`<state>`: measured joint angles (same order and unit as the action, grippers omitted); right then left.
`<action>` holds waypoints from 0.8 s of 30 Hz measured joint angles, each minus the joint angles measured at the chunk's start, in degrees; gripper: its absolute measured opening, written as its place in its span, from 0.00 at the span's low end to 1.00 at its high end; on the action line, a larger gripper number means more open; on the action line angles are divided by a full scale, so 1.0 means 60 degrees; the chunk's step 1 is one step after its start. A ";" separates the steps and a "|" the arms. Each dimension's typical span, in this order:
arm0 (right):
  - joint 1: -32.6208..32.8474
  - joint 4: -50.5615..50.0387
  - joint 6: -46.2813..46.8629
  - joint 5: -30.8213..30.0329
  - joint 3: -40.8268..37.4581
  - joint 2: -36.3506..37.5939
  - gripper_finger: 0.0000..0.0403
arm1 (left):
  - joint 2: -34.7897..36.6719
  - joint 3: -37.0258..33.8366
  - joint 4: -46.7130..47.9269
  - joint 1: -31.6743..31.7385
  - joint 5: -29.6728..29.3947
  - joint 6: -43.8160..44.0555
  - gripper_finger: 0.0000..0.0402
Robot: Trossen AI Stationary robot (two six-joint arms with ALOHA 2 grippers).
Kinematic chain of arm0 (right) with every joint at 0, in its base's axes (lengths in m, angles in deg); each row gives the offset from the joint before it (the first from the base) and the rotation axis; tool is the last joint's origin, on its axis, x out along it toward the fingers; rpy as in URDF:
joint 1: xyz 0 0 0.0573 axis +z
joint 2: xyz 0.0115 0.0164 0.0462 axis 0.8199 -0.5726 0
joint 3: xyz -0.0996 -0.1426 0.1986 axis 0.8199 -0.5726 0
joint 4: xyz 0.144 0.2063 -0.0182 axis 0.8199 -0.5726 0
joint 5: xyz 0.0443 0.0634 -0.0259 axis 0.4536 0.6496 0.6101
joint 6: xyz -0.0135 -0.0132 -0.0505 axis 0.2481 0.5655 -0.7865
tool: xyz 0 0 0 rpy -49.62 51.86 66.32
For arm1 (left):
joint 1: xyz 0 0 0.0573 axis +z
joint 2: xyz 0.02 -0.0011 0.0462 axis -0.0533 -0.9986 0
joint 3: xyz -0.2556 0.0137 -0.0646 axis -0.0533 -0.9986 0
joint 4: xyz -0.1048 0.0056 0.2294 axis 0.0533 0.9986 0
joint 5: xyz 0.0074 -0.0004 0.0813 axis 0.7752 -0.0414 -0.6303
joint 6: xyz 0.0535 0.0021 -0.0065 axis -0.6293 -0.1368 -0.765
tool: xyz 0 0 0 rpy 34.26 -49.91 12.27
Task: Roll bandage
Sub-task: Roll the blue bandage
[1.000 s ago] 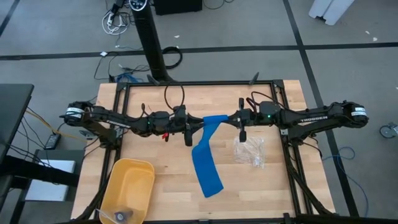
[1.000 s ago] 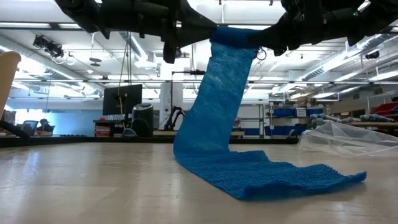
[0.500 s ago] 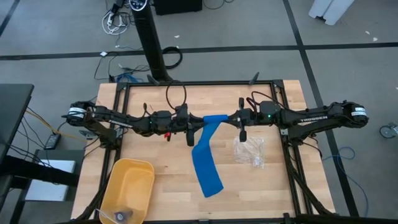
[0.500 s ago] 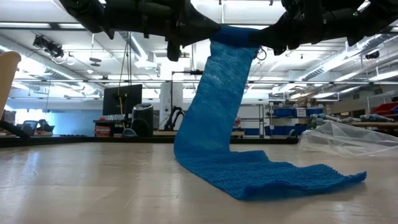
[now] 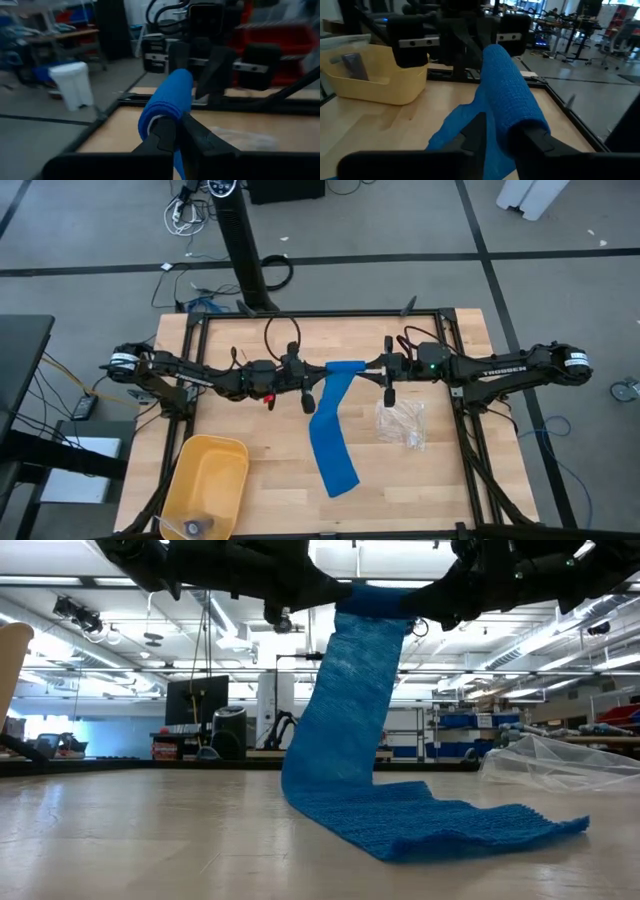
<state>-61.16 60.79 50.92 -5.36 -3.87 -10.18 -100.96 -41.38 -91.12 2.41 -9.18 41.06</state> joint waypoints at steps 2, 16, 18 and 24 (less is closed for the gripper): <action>0.0000 -0.0014 0.0005 -0.0170 -0.0002 0.0000 0.25 | 0.0000 0.0000 0.0004 0.0000 -0.0304 -0.0350 0.04; 0.0002 -0.0194 -0.0002 -0.1328 -0.0002 0.0011 0.49 | 0.0007 0.0000 -0.0027 0.0083 -0.2654 -0.2164 0.04; 0.0073 -0.0372 -0.0016 -0.0759 -0.0002 0.0015 0.50 | 0.0007 0.0000 -0.0041 0.0171 -0.2690 -0.2372 0.04; 0.0996 -0.1437 -0.0311 0.0695 -0.0002 -0.0463 0.48 | 0.0051 -0.0004 -0.0117 0.0590 -0.2683 -0.2902 0.04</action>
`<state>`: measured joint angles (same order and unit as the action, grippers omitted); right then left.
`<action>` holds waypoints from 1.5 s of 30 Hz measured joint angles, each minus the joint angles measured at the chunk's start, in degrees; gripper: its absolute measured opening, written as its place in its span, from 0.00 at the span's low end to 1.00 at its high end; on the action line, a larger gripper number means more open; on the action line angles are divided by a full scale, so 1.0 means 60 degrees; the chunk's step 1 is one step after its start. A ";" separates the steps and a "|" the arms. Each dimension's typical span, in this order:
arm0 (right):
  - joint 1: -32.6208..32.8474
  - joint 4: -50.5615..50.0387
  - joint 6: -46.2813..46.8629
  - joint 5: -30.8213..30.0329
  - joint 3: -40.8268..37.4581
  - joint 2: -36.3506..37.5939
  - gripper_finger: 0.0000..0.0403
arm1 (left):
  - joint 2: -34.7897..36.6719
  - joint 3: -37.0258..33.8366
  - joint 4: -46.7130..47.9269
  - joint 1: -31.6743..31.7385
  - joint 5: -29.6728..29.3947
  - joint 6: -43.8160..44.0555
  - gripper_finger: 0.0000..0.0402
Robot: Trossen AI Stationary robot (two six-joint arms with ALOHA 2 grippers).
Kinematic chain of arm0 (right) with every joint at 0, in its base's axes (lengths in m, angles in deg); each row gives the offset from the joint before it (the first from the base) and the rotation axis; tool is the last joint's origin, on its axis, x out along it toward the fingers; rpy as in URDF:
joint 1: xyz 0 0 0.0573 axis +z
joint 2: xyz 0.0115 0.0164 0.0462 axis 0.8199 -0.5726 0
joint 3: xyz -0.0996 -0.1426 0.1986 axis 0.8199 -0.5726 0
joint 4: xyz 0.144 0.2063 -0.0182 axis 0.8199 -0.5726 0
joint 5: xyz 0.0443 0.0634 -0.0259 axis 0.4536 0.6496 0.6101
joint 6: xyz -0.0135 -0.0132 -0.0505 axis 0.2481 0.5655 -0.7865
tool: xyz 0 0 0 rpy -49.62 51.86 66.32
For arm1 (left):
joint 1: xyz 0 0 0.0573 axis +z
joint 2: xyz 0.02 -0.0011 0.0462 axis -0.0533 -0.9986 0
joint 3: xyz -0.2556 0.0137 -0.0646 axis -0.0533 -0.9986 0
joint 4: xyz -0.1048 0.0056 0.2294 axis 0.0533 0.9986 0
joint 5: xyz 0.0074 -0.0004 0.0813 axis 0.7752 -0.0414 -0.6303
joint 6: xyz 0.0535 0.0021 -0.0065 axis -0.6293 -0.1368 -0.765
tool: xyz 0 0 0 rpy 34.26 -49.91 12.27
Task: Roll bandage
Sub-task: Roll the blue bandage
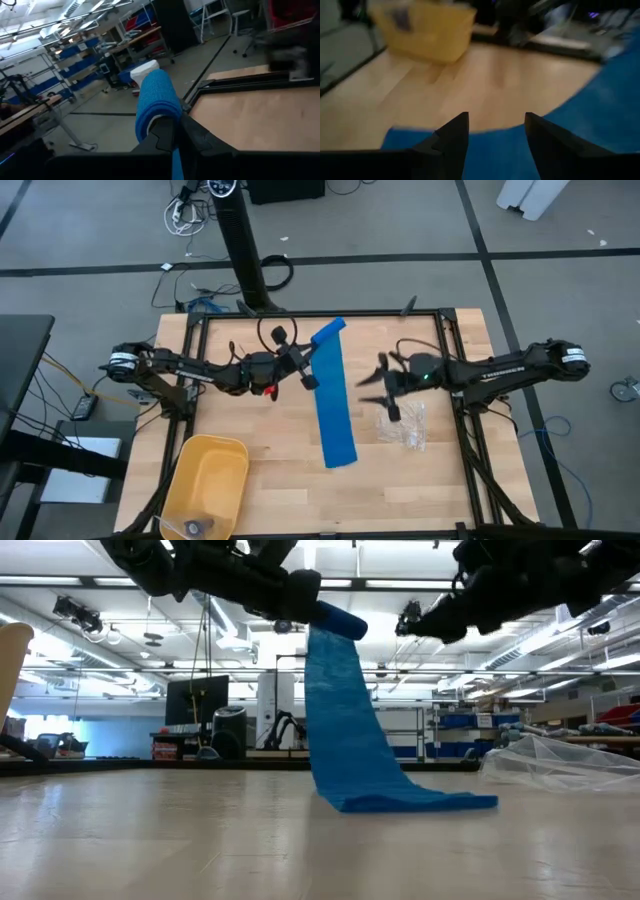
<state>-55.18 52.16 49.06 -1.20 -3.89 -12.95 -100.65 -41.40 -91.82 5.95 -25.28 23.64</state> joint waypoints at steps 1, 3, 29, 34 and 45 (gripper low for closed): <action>0.0198 -0.0043 -0.0053 -0.0014 0.0000 -0.0216 0.47 | 0.0000 0.0000 0.0026 0.0106 0.0019 -0.0011 0.04; 0.0547 -0.0096 -0.0086 -0.0015 0.0000 -0.0650 0.44 | 0.0000 -0.0004 0.0185 0.0363 0.0022 0.0014 0.04; 0.1899 -0.1814 0.0482 -0.0522 0.1964 -0.5181 0.33 | 0.0004 -0.0543 0.0875 0.2524 0.1251 0.0781 0.03; 0.2063 -0.2064 0.0510 -0.0516 0.2294 -0.5750 0.27 | 0.0004 -0.0543 0.0906 0.2504 0.1313 0.0820 0.03; 0.2352 -0.3653 0.0234 -0.1254 0.3013 -0.5782 0.02 | 0.0004 -0.0543 0.0915 0.2247 0.1490 0.0552 0.03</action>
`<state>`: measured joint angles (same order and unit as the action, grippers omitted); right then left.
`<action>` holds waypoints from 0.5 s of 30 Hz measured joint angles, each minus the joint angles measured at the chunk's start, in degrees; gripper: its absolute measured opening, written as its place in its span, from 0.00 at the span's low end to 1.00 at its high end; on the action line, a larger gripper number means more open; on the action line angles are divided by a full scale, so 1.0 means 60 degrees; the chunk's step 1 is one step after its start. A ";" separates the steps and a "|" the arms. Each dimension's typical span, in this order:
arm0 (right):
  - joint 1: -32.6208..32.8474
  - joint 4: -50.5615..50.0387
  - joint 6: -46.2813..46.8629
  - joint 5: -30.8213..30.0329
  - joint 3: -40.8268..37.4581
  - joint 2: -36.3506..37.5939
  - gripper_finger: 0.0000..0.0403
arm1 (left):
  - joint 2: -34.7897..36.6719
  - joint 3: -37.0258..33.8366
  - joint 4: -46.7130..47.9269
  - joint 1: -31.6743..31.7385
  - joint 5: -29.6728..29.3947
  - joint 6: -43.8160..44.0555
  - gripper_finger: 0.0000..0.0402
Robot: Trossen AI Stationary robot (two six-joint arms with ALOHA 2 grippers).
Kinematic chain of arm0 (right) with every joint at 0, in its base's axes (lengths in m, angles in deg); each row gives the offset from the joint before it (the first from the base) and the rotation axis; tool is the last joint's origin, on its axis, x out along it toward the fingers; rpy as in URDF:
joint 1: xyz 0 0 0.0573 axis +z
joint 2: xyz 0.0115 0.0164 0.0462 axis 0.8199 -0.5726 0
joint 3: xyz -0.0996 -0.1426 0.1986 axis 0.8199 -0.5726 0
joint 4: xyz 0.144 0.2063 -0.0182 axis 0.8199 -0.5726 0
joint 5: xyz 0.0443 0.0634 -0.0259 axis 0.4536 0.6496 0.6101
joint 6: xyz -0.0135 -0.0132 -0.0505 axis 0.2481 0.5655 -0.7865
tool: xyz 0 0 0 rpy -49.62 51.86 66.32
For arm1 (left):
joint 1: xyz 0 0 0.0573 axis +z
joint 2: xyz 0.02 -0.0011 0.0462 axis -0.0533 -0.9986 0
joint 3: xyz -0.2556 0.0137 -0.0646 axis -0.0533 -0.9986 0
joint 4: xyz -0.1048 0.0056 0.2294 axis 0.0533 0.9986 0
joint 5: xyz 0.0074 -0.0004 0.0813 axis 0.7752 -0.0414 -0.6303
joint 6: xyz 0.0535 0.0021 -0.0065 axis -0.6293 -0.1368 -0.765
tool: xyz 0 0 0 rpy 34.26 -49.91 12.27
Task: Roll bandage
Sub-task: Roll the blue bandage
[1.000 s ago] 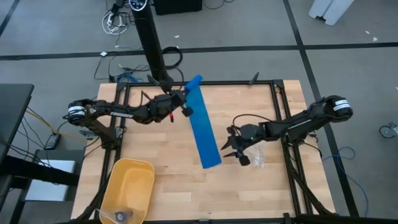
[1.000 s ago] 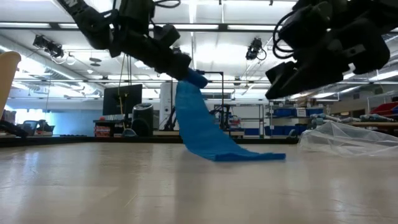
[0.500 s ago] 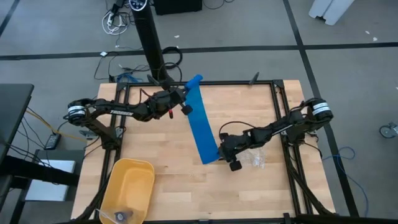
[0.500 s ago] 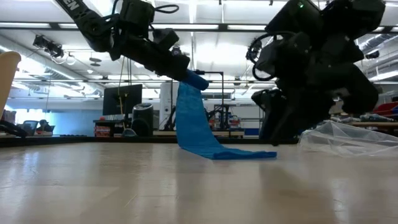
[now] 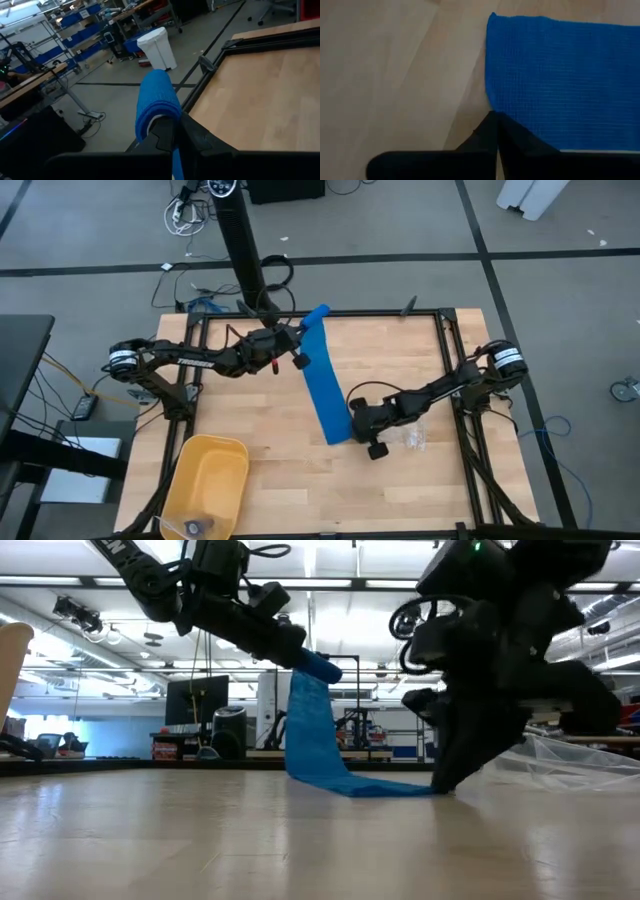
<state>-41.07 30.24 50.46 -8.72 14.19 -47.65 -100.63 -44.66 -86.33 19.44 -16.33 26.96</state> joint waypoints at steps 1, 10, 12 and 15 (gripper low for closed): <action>0.0080 -0.0379 -0.0002 -0.0121 0.0175 0.0164 0.02 | 0.0000 0.0000 0.0004 0.0000 -0.0008 -0.0051 0.03; 0.0731 -0.2230 -0.0652 -0.2291 0.1498 0.2605 0.00 | -0.0004 -0.0146 -0.0075 -0.0238 -0.0300 -0.0540 0.03; 0.0859 -0.2349 -0.0745 -0.2819 0.1672 0.3194 0.00 | -0.0004 -0.0422 -0.0297 -0.0357 -0.0267 -0.0556 0.03; 0.1084 -0.2476 -0.0976 -0.3556 0.1953 0.3954 0.00 | -0.0007 -0.1040 -0.1025 -0.0574 -0.0012 -0.0617 0.03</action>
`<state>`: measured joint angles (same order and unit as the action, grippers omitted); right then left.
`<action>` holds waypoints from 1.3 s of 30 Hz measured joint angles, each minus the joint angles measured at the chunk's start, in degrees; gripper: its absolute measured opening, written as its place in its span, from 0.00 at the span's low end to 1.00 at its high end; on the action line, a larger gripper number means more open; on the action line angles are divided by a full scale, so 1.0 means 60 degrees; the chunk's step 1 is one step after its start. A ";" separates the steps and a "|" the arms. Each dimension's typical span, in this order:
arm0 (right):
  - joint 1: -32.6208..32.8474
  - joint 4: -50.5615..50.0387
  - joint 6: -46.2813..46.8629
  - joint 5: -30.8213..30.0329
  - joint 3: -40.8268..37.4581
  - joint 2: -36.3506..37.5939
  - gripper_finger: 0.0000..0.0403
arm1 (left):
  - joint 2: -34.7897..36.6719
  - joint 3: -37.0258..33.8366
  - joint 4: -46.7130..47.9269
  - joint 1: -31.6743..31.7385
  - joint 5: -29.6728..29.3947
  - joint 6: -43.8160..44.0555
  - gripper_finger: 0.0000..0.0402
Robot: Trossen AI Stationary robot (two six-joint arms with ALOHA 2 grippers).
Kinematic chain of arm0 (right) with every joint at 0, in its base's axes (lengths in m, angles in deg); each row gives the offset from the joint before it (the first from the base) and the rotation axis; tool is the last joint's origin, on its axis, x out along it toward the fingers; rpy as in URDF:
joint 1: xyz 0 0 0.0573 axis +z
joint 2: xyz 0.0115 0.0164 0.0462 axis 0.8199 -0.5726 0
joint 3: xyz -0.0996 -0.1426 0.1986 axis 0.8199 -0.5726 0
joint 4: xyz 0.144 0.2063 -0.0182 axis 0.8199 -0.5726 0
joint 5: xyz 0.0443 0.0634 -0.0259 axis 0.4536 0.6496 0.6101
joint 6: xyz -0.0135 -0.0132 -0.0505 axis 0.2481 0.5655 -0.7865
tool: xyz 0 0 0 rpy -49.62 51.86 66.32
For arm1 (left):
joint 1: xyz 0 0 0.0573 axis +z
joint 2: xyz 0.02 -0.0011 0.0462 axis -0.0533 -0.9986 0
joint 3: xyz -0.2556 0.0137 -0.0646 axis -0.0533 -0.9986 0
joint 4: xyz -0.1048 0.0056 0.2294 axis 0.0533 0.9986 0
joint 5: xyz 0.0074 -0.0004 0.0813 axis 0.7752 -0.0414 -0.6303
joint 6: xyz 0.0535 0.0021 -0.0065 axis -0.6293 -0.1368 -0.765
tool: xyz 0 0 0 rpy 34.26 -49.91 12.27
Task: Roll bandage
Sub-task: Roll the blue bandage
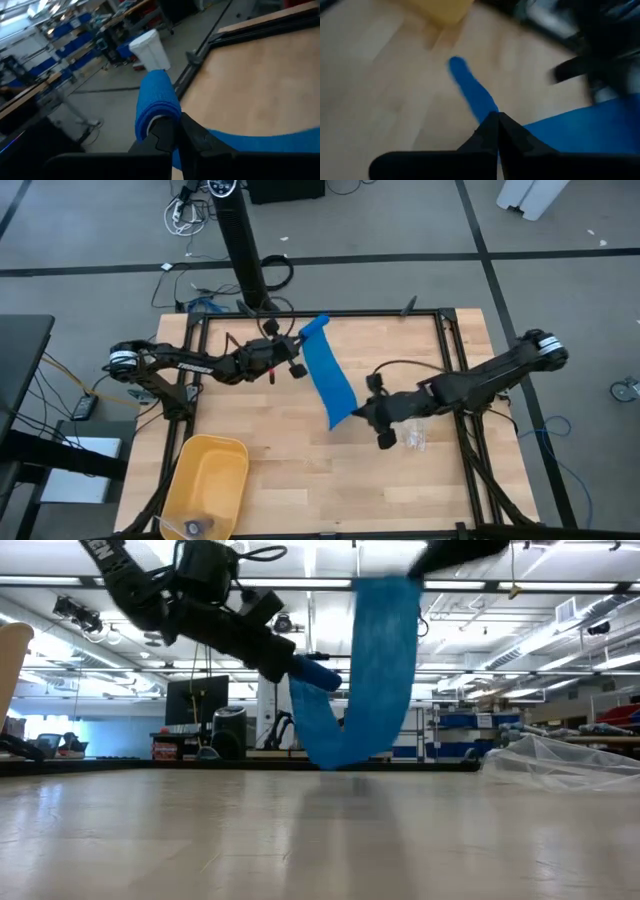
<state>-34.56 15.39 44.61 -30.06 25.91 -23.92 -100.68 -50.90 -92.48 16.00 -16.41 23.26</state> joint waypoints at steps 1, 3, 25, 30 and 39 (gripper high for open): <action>0.0064 0.0000 -0.0050 -0.0242 0.0119 0.0202 0.00 | 0.0000 -0.0231 -0.0314 -0.0111 0.0023 -0.0065 0.03; 0.0168 0.0029 -0.0213 -0.0727 0.0361 0.0488 0.00 | 0.0000 -0.0738 -0.0999 -0.0355 0.0062 -0.0190 0.03; 0.0053 0.1180 -0.3887 -0.3490 0.4334 -0.0888 0.00 | 0.0000 -0.2468 -0.2124 -0.2401 -0.1022 -0.0131 0.03; -0.0128 0.1677 -0.4732 -0.3712 0.4992 -0.1148 0.00 | 0.0000 -0.2468 -0.2035 -0.2962 -0.1380 -0.0136 0.03; -0.0508 0.2981 -0.6021 -0.3734 0.5536 -0.1143 0.00 | 0.0000 -0.2471 -0.1952 -0.3909 -0.1657 0.0157 0.03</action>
<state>-37.61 33.28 8.48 -52.46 59.12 -30.78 -100.68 -65.73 -104.19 -7.45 -26.35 24.20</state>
